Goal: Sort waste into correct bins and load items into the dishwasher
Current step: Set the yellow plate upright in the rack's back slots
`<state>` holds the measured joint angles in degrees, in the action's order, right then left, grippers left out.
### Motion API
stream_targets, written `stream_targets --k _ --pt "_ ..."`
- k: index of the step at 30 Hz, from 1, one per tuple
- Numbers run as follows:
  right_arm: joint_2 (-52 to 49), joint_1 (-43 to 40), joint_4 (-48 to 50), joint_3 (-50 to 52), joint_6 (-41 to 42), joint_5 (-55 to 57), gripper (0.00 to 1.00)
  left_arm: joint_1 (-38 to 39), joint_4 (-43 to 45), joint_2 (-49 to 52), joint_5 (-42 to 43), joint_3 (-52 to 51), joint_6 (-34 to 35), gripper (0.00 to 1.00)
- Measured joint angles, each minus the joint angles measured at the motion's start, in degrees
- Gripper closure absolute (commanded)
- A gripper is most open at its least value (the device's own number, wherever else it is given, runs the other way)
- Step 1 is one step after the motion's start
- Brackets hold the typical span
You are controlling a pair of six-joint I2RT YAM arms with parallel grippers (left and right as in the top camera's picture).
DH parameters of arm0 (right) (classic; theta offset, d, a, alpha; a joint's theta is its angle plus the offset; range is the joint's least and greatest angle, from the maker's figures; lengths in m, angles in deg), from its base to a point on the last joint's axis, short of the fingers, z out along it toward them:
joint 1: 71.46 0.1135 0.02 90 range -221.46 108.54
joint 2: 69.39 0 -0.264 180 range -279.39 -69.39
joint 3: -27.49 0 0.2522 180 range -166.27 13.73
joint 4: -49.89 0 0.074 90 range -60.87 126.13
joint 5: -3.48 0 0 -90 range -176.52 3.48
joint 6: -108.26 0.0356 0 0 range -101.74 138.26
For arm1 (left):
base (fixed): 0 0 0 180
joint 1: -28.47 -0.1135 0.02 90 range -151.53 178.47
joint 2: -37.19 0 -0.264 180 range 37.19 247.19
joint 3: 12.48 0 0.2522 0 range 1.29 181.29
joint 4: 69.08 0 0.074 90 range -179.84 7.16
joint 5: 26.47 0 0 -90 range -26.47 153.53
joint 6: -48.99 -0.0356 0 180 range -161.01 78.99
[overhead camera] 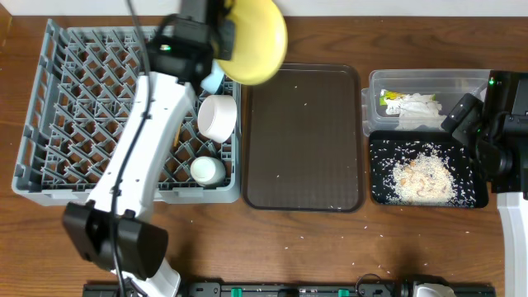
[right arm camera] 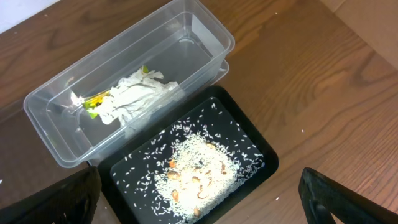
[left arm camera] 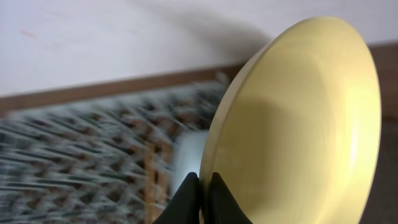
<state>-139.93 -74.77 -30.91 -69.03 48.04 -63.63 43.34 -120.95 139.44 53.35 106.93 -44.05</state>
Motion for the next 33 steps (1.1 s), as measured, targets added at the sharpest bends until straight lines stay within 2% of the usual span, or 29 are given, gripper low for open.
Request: stream_targets --k 9,16,26,33 --pt "0.0 0.0 0.0 0.0 0.0 0.0 0.01 -7.4 3.1 -0.5 -4.3 0.0 -10.4 0.93" --pt "0.0 0.0 0.0 0.0 0.0 0.0 0.01 -12.0 7.0 -0.3 -5.2 0.0 -15.0 0.93" --pt "0.0 0.0 0.0 0.0 0.0 0.0 0.01 -16.3 11.6 3.6 -5.4 0.0 -18.4 0.93" --pt "0.0 0.0 0.0 0.0 0.0 0.0 0.01 -16.8 13.1 8.6 -9.9 0.0 -19.6 0.93"
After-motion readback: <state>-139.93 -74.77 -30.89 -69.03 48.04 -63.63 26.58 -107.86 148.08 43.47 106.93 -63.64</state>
